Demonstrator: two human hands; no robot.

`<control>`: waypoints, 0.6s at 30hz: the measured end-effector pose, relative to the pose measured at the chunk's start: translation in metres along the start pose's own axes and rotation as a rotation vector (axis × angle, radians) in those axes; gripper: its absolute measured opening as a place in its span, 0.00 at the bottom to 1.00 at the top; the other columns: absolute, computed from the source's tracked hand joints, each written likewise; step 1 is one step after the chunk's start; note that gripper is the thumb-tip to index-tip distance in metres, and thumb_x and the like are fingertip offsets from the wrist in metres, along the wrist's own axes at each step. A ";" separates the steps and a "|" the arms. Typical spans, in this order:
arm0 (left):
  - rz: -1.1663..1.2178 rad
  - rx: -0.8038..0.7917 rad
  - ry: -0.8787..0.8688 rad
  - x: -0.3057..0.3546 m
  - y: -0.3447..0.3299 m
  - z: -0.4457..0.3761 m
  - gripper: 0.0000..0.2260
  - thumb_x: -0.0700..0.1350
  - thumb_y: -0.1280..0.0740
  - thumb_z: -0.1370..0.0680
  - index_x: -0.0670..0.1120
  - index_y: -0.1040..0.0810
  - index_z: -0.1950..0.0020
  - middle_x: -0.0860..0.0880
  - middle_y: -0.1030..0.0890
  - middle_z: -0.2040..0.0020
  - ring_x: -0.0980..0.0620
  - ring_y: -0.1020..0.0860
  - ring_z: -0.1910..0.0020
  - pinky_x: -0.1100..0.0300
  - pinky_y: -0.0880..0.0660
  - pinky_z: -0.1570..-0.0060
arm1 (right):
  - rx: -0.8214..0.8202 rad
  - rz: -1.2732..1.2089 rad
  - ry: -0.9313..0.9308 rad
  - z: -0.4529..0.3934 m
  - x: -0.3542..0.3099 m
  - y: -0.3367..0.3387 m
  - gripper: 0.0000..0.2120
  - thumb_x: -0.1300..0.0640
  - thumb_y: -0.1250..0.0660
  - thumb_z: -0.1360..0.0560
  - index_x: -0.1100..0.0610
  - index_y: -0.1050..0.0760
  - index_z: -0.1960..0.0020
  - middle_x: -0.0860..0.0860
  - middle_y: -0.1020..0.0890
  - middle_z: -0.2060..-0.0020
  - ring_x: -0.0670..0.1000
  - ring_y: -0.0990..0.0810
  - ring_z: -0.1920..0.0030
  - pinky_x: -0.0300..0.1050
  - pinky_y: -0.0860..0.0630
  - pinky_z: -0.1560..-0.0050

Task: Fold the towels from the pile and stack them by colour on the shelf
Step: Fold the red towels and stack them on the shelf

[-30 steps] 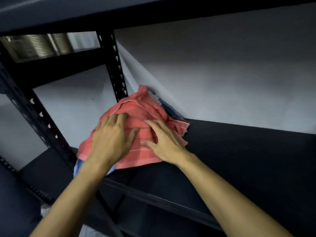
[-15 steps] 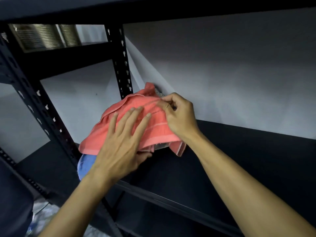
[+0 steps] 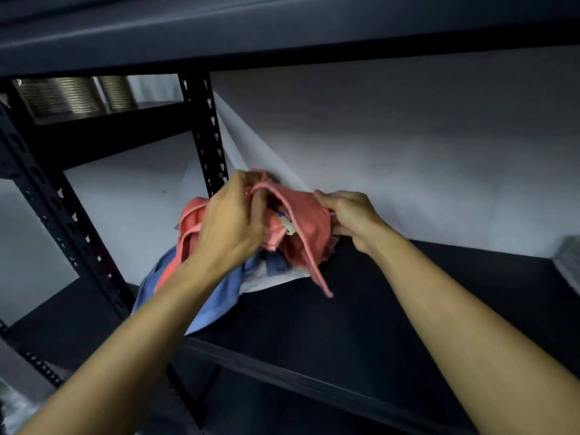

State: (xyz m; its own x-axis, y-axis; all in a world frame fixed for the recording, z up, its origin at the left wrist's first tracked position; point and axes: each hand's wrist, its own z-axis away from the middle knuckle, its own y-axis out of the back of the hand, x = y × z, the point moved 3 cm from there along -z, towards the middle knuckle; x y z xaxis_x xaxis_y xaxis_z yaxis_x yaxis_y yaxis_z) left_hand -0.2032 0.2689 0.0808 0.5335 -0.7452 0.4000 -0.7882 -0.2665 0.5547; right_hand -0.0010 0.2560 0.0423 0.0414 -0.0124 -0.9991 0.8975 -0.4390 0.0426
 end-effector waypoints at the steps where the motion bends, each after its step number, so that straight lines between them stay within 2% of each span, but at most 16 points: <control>1: 0.042 0.007 0.034 0.008 0.000 -0.007 0.06 0.44 0.41 0.17 0.43 0.28 0.43 0.47 0.19 0.54 0.43 0.22 0.53 0.60 0.37 0.59 | -0.044 0.039 0.006 0.002 -0.004 0.003 0.10 0.50 0.30 0.25 0.57 0.19 0.51 0.53 0.16 0.59 0.51 0.18 0.58 0.47 0.21 0.53; 4: 0.086 -0.019 0.053 0.032 0.001 -0.024 0.06 0.47 0.43 0.16 0.45 0.32 0.45 0.42 0.20 0.57 0.36 0.22 0.53 0.51 0.31 0.58 | -0.124 0.147 0.050 0.012 -0.015 0.014 0.08 0.52 0.32 0.23 0.56 0.19 0.49 0.53 0.16 0.57 0.51 0.18 0.57 0.46 0.21 0.56; 6: 0.088 -0.050 0.072 0.046 0.000 -0.030 0.08 0.49 0.44 0.17 0.45 0.32 0.45 0.37 0.20 0.54 0.33 0.23 0.51 0.46 0.27 0.53 | -0.080 0.234 0.087 0.020 -0.023 0.029 0.06 0.53 0.32 0.23 0.55 0.19 0.50 0.51 0.16 0.58 0.50 0.18 0.58 0.48 0.20 0.54; 7: 0.079 -0.065 0.094 0.053 -0.001 -0.033 0.10 0.50 0.44 0.17 0.44 0.31 0.44 0.36 0.20 0.52 0.33 0.23 0.49 0.45 0.27 0.52 | -0.006 0.276 0.151 0.025 -0.027 0.039 0.05 0.53 0.32 0.24 0.53 0.20 0.51 0.50 0.16 0.57 0.49 0.18 0.56 0.50 0.19 0.51; 10: 0.012 -0.150 0.170 0.075 -0.011 -0.041 0.13 0.49 0.44 0.16 0.41 0.30 0.40 0.34 0.21 0.43 0.34 0.25 0.42 0.49 0.30 0.48 | 0.300 0.273 0.504 0.060 -0.040 0.069 0.03 0.52 0.34 0.22 0.49 0.22 0.50 0.45 0.19 0.52 0.45 0.21 0.51 0.51 0.21 0.48; 12: -0.030 -0.234 0.191 0.088 -0.023 -0.041 0.14 0.48 0.44 0.16 0.40 0.29 0.39 0.34 0.22 0.40 0.34 0.26 0.40 0.51 0.31 0.48 | 0.346 0.315 0.783 0.101 -0.042 0.076 0.06 0.50 0.34 0.22 0.49 0.22 0.47 0.44 0.21 0.49 0.44 0.23 0.46 0.43 0.24 0.49; 13: -0.037 -0.279 0.194 0.093 -0.030 -0.040 0.14 0.48 0.44 0.17 0.39 0.28 0.39 0.34 0.22 0.40 0.35 0.26 0.39 0.51 0.30 0.48 | 0.323 0.442 0.873 0.119 -0.042 0.076 0.10 0.48 0.33 0.24 0.50 0.21 0.45 0.43 0.22 0.48 0.44 0.25 0.44 0.40 0.26 0.47; 14: -0.042 -0.326 0.196 0.096 -0.038 -0.039 0.14 0.48 0.44 0.17 0.39 0.27 0.40 0.34 0.22 0.39 0.35 0.26 0.39 0.52 0.30 0.48 | 0.276 0.615 0.902 0.129 -0.039 0.077 0.13 0.47 0.32 0.25 0.50 0.21 0.43 0.43 0.22 0.46 0.44 0.27 0.41 0.39 0.28 0.45; 16: -0.045 -0.438 0.211 0.098 -0.055 -0.034 0.14 0.48 0.43 0.18 0.39 0.26 0.41 0.35 0.22 0.39 0.36 0.25 0.39 0.55 0.31 0.50 | 0.214 0.927 0.837 0.136 -0.029 0.082 0.18 0.48 0.30 0.26 0.51 0.22 0.38 0.44 0.22 0.43 0.45 0.29 0.39 0.44 0.28 0.40; 18: -0.015 -0.527 0.239 0.100 -0.067 -0.029 0.14 0.47 0.43 0.18 0.39 0.24 0.42 0.36 0.22 0.38 0.38 0.24 0.40 0.58 0.33 0.52 | 0.246 1.041 0.785 0.137 -0.023 0.095 0.18 0.50 0.29 0.26 0.53 0.22 0.38 0.45 0.22 0.44 0.47 0.29 0.40 0.49 0.27 0.41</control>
State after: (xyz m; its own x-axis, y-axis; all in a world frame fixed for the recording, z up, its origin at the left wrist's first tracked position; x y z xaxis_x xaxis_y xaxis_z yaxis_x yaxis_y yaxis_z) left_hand -0.0877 0.2296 0.1045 0.6458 -0.5690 0.5091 -0.5535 0.1104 0.8255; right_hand 0.0236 0.0914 0.0681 0.9728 0.0428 -0.2275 0.1931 -0.6921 0.6955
